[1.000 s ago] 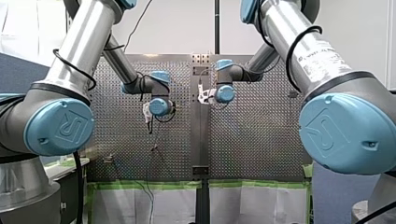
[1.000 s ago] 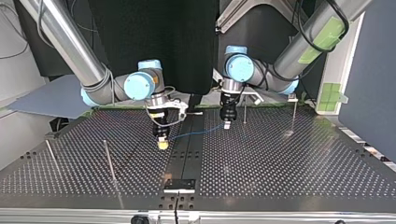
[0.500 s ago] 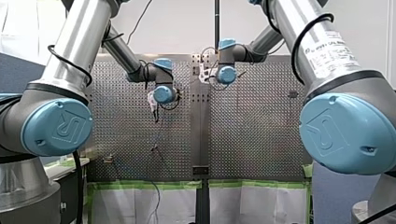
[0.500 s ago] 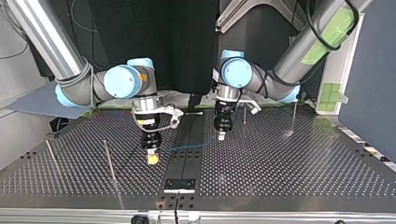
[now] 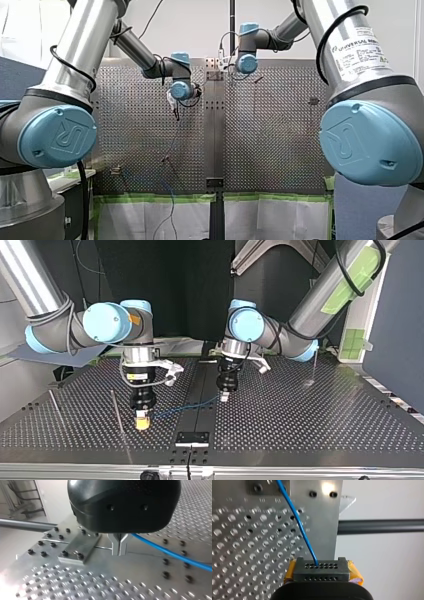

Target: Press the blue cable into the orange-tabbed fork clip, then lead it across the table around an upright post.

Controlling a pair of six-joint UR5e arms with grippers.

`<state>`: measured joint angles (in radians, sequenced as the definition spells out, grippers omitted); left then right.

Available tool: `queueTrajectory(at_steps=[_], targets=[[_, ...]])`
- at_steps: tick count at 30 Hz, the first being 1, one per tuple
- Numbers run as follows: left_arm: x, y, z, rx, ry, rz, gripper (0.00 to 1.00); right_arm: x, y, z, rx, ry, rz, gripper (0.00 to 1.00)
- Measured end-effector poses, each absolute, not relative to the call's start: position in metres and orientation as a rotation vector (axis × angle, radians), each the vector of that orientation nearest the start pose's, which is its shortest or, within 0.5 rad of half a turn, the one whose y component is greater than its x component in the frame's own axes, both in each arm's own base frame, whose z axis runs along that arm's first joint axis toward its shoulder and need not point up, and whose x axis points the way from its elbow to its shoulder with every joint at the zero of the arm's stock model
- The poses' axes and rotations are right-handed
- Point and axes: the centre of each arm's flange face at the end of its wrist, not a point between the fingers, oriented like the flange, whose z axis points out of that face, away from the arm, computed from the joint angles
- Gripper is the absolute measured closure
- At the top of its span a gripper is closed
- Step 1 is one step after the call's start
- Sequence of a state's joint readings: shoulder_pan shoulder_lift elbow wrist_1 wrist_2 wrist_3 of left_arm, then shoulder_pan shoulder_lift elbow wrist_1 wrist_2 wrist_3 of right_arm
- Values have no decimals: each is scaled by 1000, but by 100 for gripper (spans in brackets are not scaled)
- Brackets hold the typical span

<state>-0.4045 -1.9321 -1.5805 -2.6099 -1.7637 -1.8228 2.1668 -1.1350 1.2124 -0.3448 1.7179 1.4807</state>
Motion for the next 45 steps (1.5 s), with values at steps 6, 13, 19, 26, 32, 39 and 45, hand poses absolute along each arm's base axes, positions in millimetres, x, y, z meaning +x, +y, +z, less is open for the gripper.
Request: queueTrajectory(at_steps=[6,13,19,26,32,39,45], targets=[[538,-365,359,-63,1384,-483,96,473,-515,450,1279,-803,1611,100],[545,-376,387,-81,1341,-566,96,459,-525,451,1264,-824,1584,100],[547,-379,396,-91,1333,-612,96,449,-533,451,1256,-837,1565,100],[546,-384,397,-96,1338,-675,96,436,-541,454,1243,-849,1547,100],[547,-397,392,-83,1359,-697,96,424,-548,457,1227,-864,1537,100],[549,-414,399,-71,1368,-715,96,412,-554,461,1216,-877,1521,100],[551,-416,404,-75,1360,-717,96,402,-560,461,1211,-887,1505,100]])
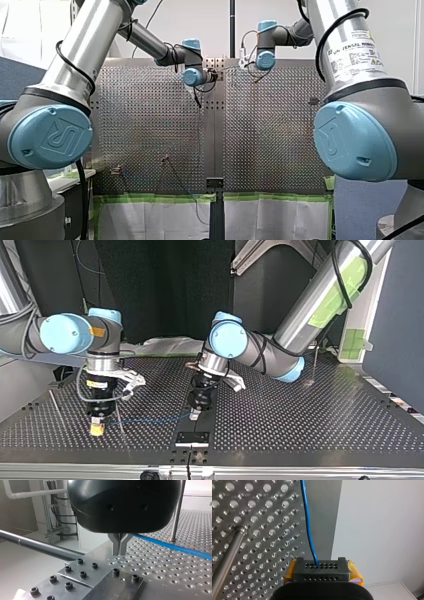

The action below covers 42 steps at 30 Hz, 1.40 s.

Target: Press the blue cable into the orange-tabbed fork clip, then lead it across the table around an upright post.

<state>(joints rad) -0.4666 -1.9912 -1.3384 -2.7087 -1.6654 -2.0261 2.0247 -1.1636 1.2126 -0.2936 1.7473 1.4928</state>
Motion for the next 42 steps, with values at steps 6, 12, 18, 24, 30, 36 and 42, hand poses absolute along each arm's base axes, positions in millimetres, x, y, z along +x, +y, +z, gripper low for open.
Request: queueTrajectory(at_steps=[6,12,18,24,30,36,42], targets=[[549,-419,405,-72,1361,-721,96,390,-567,459,1206,-901,1484,100],[546,-423,405,-66,1362,-728,96,378,-575,456,1198,-918,1462,100],[541,-430,404,-51,1365,-742,96,358,-585,446,1192,-948,1429,100],[538,-440,393,-28,1384,-760,96,342,-594,439,1184,-976,1408,100],[536,-449,382,-18,1402,-766,96,327,-601,433,1179,-997,1386,100],[534,-452,380,-14,1403,-770,96,314,-609,413,1197,-1025,1352,100],[535,-456,368,-11,1420,-768,96,314,-618,379,1243,-1053,1322,100]])
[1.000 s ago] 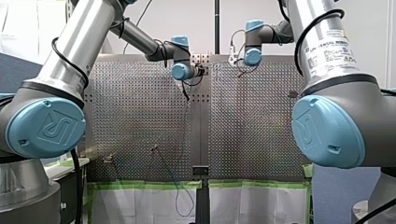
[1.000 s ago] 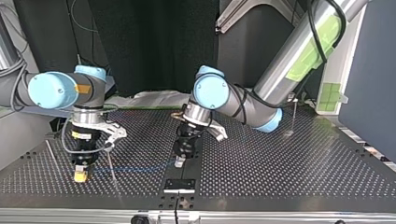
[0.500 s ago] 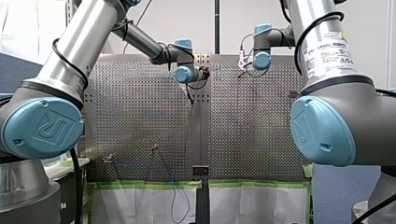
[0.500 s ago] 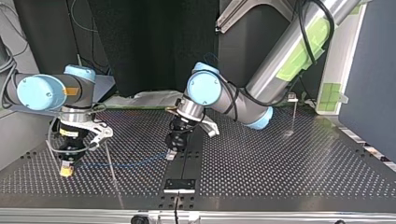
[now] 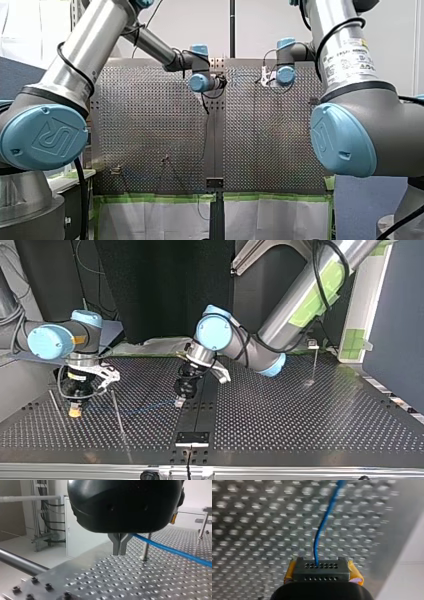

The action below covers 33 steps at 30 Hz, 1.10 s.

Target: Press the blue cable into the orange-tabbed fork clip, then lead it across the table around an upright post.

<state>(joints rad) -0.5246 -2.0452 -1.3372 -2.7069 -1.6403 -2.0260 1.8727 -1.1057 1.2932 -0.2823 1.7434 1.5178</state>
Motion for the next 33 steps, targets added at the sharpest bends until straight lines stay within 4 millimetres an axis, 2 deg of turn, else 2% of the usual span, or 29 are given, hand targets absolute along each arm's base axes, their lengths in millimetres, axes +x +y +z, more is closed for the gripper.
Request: queueTrajectory(at_steps=[8,11,17,24,26,29,33], targets=[[546,-461,327,-15,1473,-744,96,313,-622,326,1317,-1099,1271,100],[547,-463,320,-15,1480,-741,96,313,-622,301,1357,-1117,1248,100],[546,-464,318,-15,1482,-740,93,312,-620,252,1418,-1147,1206,100],[548,-464,319,-24,1470,-735,93,307,-614,217,1442,-1161,1200,100],[548,-464,319,-28,1468,-733,91,306,-612,204,1454,-1165,1198,100],[548,-463,319,-32,1467,-729,91,304,-608,178,1476,-1175,1183,100],[549,-462,319,-39,1466,-724,85,301,-601,146,1504,-1191,1160,100]])
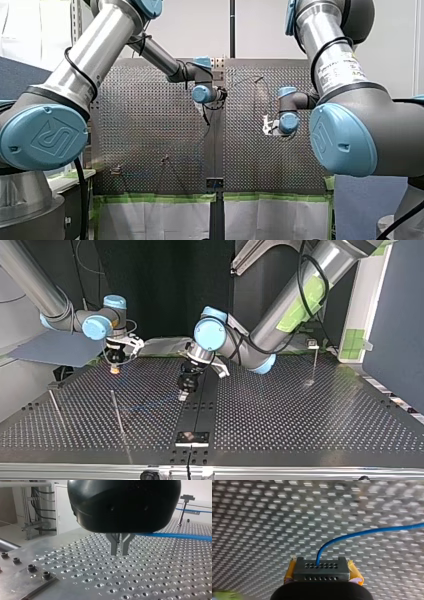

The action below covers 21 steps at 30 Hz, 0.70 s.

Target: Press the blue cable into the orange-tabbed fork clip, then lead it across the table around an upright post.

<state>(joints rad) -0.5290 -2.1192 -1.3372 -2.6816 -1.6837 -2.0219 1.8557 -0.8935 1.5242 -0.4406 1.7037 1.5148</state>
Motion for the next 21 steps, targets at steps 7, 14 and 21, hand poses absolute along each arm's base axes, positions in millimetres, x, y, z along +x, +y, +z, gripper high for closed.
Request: queueTrajectory(at_steps=[7,14,21], targets=[[550,-460,319,-47,1466,-718,76,297,-599,101,1508,-1220,1147,100],[552,-458,319,-50,1466,-715,76,282,-608,67,1474,-1256,1136,100],[552,-458,319,-52,1466,-713,76,261,-618,33,1431,-1303,1131,100]])
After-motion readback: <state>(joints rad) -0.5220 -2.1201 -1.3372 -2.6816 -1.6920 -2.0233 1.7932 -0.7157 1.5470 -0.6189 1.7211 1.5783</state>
